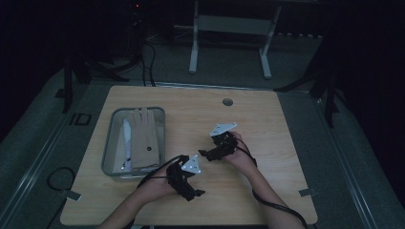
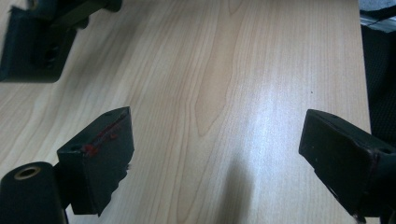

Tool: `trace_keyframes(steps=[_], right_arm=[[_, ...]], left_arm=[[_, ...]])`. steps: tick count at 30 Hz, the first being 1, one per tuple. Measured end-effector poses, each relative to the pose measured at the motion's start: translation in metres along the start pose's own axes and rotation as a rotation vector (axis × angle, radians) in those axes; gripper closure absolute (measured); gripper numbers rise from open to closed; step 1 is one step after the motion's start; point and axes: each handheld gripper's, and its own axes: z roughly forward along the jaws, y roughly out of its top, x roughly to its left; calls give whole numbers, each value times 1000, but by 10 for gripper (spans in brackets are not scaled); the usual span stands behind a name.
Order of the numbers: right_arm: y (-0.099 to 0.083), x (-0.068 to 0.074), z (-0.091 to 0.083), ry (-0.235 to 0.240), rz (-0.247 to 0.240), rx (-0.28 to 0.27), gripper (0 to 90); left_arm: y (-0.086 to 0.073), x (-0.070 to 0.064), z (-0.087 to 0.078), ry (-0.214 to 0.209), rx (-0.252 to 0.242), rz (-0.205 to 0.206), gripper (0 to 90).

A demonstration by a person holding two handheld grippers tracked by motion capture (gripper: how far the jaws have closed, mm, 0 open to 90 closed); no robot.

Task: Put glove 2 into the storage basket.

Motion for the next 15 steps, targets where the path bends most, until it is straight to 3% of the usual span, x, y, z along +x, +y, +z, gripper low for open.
trace_keyframes(steps=[3, 15], right_arm=[[-11, -1, -5, -1, 20, -6, 138], [-45, 2, -23, -8, -14, -25, 138]], left_arm=[[-1, 0, 8, -7, 9, 1, 102], [0, -2, 28, -38, 17, 15, 93]])
